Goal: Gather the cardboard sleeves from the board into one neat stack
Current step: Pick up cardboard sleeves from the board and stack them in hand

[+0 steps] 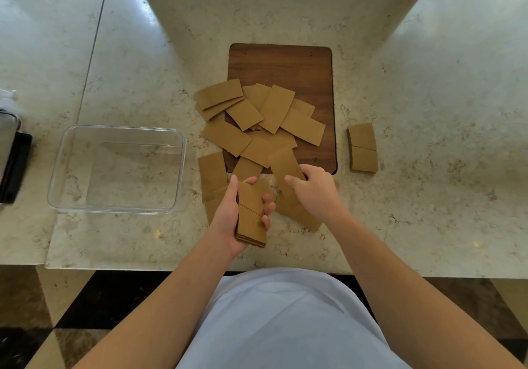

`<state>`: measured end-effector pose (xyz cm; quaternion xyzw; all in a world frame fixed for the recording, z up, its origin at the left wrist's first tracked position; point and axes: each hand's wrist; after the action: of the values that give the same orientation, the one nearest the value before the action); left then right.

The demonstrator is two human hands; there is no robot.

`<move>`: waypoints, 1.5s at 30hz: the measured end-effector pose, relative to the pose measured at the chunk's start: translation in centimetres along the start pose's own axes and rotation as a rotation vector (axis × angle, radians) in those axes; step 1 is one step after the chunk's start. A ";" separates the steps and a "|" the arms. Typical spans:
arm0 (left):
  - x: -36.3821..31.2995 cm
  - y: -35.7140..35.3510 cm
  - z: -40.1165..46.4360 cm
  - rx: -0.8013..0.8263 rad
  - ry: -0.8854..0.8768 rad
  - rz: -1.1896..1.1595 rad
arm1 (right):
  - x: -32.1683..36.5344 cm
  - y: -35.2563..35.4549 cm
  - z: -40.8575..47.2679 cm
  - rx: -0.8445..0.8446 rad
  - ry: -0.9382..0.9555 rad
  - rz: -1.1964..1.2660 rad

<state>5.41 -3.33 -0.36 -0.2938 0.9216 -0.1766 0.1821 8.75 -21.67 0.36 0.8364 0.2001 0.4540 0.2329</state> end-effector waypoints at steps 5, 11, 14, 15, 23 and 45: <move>0.5 -0.2 0.2 -0.031 -0.049 0.039 | 1.4 0.6 -1.1 -0.085 0.078 -0.018; 1.1 -1.2 0.5 -0.149 -0.189 0.197 | 3.7 0.0 -2.9 0.285 -0.110 -0.209; 1.6 -1.4 0.2 -0.169 -0.212 0.301 | 4.4 -1.4 -3.8 0.368 -0.125 -0.218; 1.7 -1.5 0.0 -0.169 -0.198 0.305 | 4.5 -1.8 -4.1 0.393 -0.124 -0.228; 1.4 -1.6 -0.7 -0.158 -0.162 0.294 | 5.9 -0.8 -4.7 0.740 -0.133 -0.154; 0.8 0.4 -2.4 0.228 0.007 -0.059 | -6.1 2.0 1.2 -0.128 0.075 -0.623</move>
<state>3.59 -2.98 1.34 -0.2976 0.8870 -0.2869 0.2058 6.94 -26.94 -3.15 0.7011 0.4262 0.4031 0.4054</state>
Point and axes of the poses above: each hand's wrist, its own z-axis towards the middle knuckle, its own y-axis out of the back of the hand, x = y × z, and after that the axes turned 5 degrees about -x, right-handed
